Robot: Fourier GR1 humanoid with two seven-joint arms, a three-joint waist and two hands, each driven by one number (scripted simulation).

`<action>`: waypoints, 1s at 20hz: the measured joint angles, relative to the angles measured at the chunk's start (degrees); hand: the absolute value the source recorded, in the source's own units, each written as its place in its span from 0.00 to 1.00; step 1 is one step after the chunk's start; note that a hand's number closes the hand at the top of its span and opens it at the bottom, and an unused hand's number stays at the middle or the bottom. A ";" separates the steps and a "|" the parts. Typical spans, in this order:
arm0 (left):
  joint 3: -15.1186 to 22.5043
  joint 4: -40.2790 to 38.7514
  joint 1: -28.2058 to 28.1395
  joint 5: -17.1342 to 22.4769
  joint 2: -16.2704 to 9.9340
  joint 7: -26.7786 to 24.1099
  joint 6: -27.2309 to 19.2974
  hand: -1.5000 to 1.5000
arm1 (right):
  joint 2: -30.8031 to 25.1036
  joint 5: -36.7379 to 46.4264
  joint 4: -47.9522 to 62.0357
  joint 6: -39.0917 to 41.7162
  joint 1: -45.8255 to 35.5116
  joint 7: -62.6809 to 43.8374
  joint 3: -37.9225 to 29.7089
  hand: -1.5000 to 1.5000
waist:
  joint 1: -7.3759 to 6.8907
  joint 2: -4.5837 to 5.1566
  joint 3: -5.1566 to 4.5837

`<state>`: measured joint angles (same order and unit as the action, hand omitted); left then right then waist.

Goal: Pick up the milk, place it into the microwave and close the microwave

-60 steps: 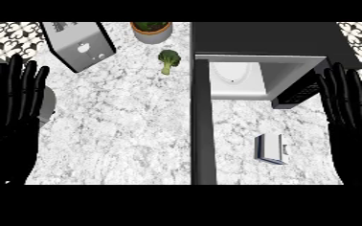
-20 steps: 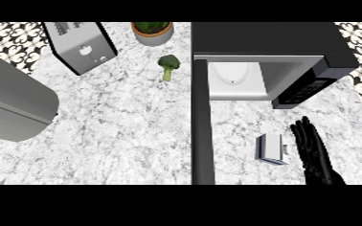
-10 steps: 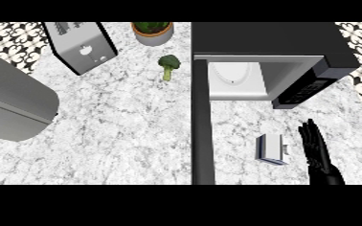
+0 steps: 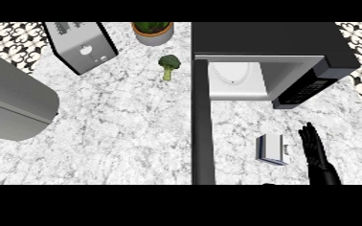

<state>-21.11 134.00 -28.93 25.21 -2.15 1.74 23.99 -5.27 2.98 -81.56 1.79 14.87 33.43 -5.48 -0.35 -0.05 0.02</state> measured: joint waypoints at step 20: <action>-6.75 -0.67 0.44 3.95 0.79 2.71 5.35 0.00 | -2.95 3.28 37.16 -2.30 -17.92 19.51 -5.74 1.00 | -0.22 0.04 0.02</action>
<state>-27.85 133.33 -28.49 29.15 -1.37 4.45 29.34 -8.22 6.26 -44.40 -0.51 -3.05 52.94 -11.23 -0.57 -0.01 0.05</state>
